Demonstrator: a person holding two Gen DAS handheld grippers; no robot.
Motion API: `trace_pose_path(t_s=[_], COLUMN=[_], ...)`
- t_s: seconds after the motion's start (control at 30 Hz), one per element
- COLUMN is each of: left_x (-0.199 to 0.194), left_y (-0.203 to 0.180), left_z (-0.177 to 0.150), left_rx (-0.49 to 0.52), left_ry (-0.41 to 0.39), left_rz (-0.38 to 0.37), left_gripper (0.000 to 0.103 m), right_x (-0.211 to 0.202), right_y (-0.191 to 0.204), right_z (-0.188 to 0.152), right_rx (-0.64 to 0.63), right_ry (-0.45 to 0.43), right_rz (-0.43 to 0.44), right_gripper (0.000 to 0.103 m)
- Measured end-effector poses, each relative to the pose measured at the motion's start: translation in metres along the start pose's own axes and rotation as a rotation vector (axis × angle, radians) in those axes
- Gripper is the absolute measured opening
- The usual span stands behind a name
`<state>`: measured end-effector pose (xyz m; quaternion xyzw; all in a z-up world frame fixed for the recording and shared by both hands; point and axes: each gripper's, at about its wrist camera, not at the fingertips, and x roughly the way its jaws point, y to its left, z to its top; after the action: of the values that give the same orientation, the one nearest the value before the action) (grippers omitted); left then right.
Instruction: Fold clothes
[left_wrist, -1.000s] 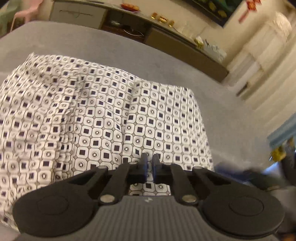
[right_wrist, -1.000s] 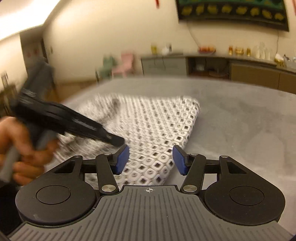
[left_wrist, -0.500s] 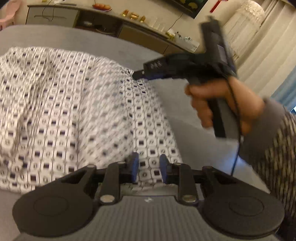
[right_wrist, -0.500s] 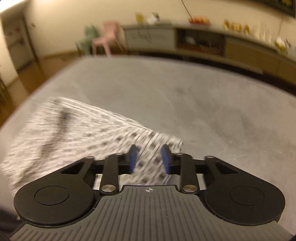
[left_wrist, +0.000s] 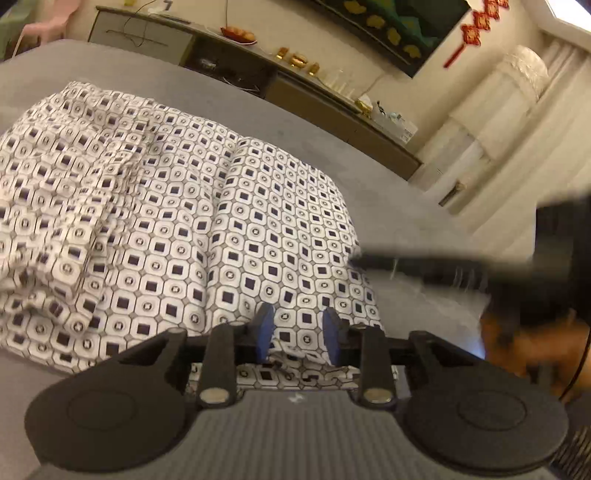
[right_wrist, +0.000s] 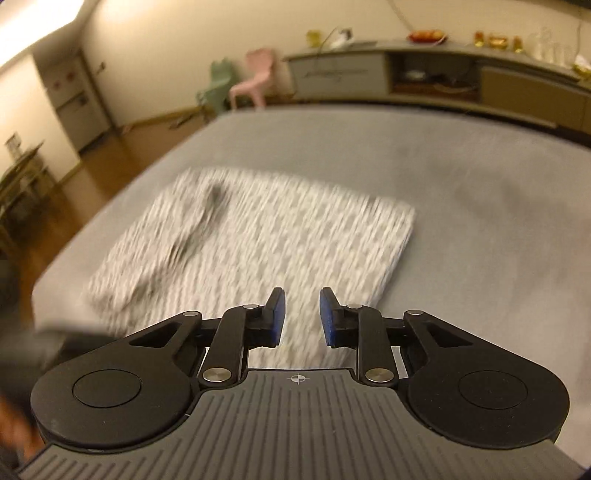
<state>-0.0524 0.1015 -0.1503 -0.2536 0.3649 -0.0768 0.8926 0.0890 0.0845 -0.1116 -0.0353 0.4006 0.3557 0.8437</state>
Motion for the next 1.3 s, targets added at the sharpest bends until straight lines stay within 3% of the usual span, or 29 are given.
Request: trace_pose_path(t_s=[0.07,0.2,0.27,0.43,0.53,0.57,0.67,0.8,0.87,0.93,1.0,1.13,1.17,1.23,1.27,1.3], left_x=[-0.007,-0.023,-0.018,-0.016,-0.027,-0.035,-0.072,-0.127,-0.154,-0.176,-0.180,-0.168,-0.165,-0.159,-0.152,-0.145], left_y=[-0.004,-0.001,0.007,-0.001,0.008,0.013,0.036,0.082,0.105,0.124,0.139,0.162,0.161,0.160,0.158,0.156], left_z=[0.000,0.002,0.003,-0.006,-0.005,-0.006,-0.006,-0.009,-0.009,-0.009,-0.009,-0.012,-0.011,-0.006,-0.003,-0.001], left_rx=[0.003,-0.035,-0.060,-0.008,-0.096,-0.143,-0.308,-0.543,-0.625,-0.652,-0.656,-0.672,-0.653,-0.600,-0.572,-0.545], left_ry=[-0.013,-0.096,-0.070,-0.034,-0.042,-0.055,-0.182,-0.354,-0.437,-0.484,-0.481,-0.353,-0.353,-0.322,-0.299,-0.277], left_rz=[0.009,0.083,0.099,0.124,0.091,0.074,0.109,0.155,0.211,0.309,0.378,0.290,0.273,0.253,0.229,0.205], left_gripper=[0.029,0.036,0.036,0.036,0.036,0.039,0.067,0.071,0.075,0.078,0.083,0.082,0.082,0.077,0.061,0.020], right_x=[0.012,0.003,-0.001,0.014,0.015,0.014,0.009,0.018,0.035,0.064,0.101,0.173,0.187,0.212,0.221,0.230], right_y=[0.005,0.008,0.015,0.011,0.010,0.011,0.034,0.095,0.130,0.162,0.191,0.229,0.233,0.237,0.237,0.237], right_z=[-0.018,-0.017,-0.013,-0.020,-0.015,-0.010,0.017,0.075,0.105,0.132,0.152,0.177,0.181,0.186,0.187,0.187], right_rx=[-0.055,-0.050,-0.082,-0.117,-0.094,-0.084,-0.119,-0.205,-0.245,-0.246,-0.256,-0.222,-0.187,-0.120,-0.102,-0.089], right_ry=[0.041,-0.008,-0.031,0.032,0.052,0.071,0.050,0.008,0.009,0.032,0.065,0.179,0.212,0.274,0.299,0.325], right_rz=[-0.066,-0.112,-0.122,-0.155,-0.170,-0.177,-0.181,-0.094,-0.051,-0.005,-0.018,-0.056,-0.057,-0.076,-0.105,-0.138], right_gripper=[0.020,0.023,0.025,0.029,0.035,0.035,0.037,0.052,0.058,0.070,0.072,0.072,0.072,0.072,0.072,0.072])
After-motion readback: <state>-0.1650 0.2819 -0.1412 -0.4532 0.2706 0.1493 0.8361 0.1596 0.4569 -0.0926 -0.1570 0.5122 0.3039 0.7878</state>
